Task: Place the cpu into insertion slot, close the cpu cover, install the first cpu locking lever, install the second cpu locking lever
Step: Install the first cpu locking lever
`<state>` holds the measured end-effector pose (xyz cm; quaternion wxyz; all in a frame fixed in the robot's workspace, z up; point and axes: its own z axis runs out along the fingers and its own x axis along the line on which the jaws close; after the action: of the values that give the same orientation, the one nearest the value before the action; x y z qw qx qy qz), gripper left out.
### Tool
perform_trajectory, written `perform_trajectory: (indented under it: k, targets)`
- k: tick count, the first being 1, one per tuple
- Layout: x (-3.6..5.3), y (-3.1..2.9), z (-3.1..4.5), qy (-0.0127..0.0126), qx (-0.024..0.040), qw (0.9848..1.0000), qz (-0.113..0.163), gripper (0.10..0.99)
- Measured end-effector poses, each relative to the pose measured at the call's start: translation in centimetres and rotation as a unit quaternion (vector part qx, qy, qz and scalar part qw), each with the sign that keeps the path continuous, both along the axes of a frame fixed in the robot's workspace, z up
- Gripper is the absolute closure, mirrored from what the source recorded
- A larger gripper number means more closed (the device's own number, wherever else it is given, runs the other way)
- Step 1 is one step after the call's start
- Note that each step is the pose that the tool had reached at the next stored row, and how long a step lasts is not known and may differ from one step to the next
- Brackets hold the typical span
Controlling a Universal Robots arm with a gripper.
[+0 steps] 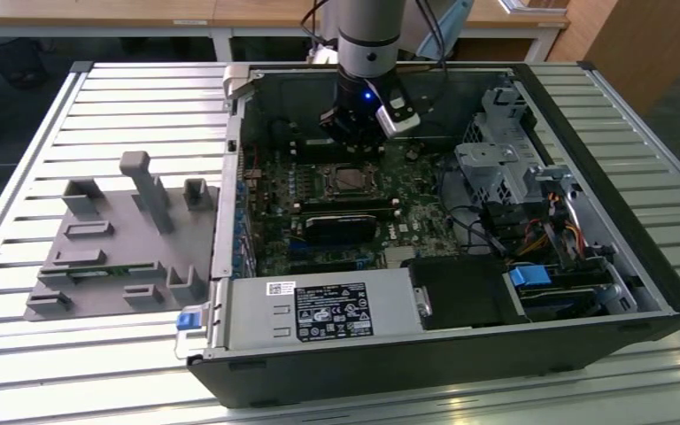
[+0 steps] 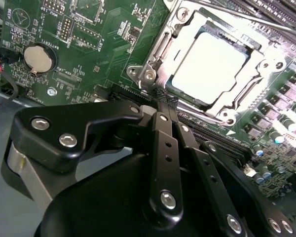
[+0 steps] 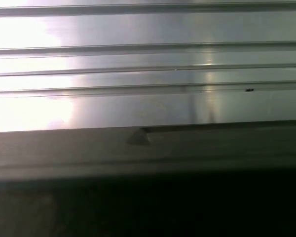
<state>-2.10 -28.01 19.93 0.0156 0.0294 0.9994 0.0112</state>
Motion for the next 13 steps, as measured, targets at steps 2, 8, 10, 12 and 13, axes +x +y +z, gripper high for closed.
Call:
perform_trajectory:
  k: [2, 8, 10, 12, 13]
  targets:
    - [0.01, 0.02, -0.10, -0.0003, -0.0017, 1.0000, 0.000, 0.980]
    - [0.01, 0.15, -0.30, 0.0001, -0.0038, 1.0000, 0.000, 0.980]
    - [0.02, 0.22, -0.34, 0.0000, -0.0037, 1.0000, 0.000, 0.980]
    - [0.03, 0.25, -0.35, -0.0001, -0.0034, 1.0000, 0.000, 0.980]
    - [0.03, 0.26, -0.31, -0.0003, -0.0032, 1.0000, 0.000, 0.980]
